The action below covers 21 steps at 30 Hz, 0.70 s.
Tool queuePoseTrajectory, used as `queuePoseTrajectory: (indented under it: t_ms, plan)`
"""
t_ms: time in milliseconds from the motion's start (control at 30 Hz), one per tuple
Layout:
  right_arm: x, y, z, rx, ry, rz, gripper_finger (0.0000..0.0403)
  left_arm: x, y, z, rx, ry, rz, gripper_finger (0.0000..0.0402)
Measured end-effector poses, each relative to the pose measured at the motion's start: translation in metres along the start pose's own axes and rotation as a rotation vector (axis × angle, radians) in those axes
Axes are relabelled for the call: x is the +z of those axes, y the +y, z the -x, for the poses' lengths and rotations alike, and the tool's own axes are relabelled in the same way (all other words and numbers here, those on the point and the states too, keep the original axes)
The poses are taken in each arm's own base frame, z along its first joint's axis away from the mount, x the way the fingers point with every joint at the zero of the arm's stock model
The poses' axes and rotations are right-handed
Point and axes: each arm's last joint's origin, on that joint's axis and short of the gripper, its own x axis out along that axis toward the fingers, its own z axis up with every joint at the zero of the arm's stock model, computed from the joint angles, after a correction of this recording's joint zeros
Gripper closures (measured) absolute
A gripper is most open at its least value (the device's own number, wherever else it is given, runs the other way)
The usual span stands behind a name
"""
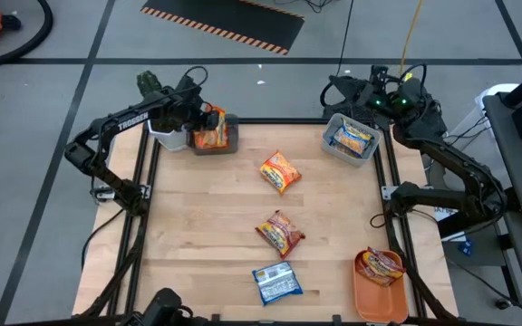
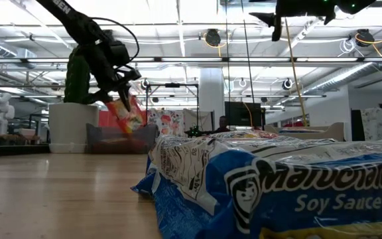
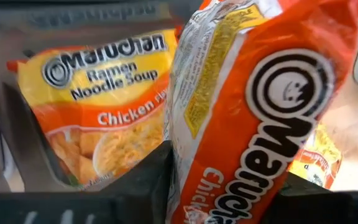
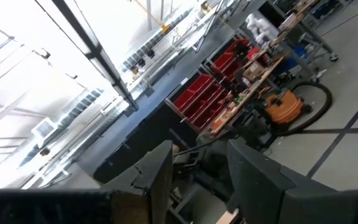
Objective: Sort Maruchan noodles
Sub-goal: Put the bottom orange noodle pack into the black bin
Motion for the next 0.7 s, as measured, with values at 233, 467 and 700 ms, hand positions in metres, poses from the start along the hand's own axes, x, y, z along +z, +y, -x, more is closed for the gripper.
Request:
queuePoseTrajectory:
  t_ms: [233,467,700]
  plan:
    - [-0.011,0.008,-0.005,0.042,0.045,-0.019,0.0257,-0.006,-0.003,-0.004,0.010,0.013,-0.014,0.0190]
    - [-0.023,0.017,-0.010,0.085,0.093,-0.064,0.0257,-0.009,0.004,-0.002,0.054,0.053,-0.064,0.0181]
    - [-0.036,0.026,-0.015,0.091,0.117,-0.080,0.0257,-0.021,0.005,0.019,0.120,0.064,-0.150,0.0179]
